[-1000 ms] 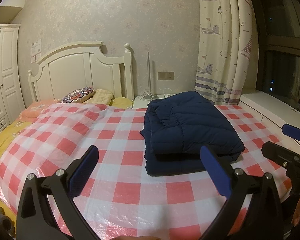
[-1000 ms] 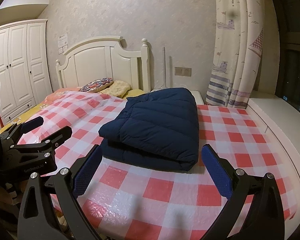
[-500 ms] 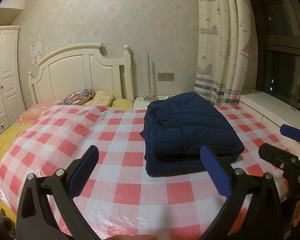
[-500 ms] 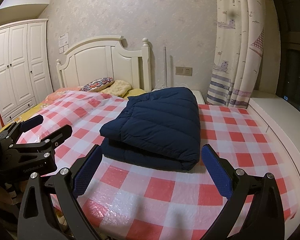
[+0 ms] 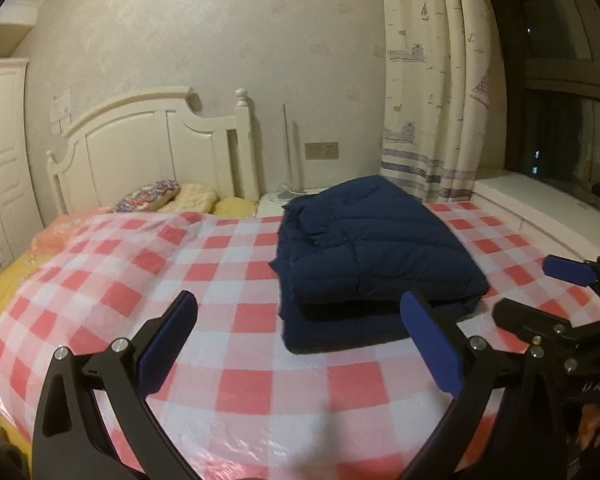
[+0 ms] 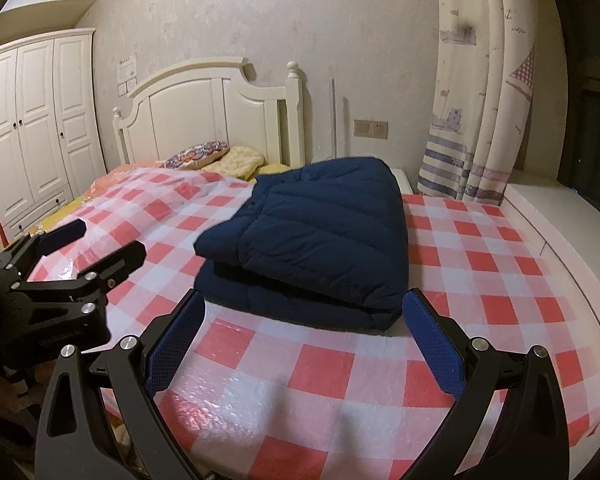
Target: Fold large clothes
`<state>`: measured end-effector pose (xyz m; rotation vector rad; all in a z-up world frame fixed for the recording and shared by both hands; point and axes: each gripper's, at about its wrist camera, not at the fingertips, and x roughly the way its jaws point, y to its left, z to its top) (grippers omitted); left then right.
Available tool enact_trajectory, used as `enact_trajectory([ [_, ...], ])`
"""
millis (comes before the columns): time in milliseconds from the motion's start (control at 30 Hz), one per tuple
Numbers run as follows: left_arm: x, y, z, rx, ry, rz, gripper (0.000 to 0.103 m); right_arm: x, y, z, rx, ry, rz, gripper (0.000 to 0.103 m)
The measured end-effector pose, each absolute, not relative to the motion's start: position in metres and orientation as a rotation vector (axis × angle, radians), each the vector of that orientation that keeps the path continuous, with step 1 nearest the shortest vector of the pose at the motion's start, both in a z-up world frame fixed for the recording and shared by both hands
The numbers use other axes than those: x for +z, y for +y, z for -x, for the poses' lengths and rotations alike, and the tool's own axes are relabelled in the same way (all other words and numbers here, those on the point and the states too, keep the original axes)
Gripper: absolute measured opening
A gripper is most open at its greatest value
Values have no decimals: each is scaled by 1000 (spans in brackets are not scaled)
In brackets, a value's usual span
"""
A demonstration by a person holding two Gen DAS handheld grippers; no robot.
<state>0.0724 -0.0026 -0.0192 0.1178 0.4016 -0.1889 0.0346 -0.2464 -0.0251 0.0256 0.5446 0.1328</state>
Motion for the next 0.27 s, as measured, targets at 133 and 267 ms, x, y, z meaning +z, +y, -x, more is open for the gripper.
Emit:
enact_trajectory([
  [133,-17,31,-124,-208,475,-109,101,-37,-269,-55,148,595,-94,98],
  [267,-9,120,-208,10,523,-89,101,-30,-337,-81,53,610,-172,98],
])
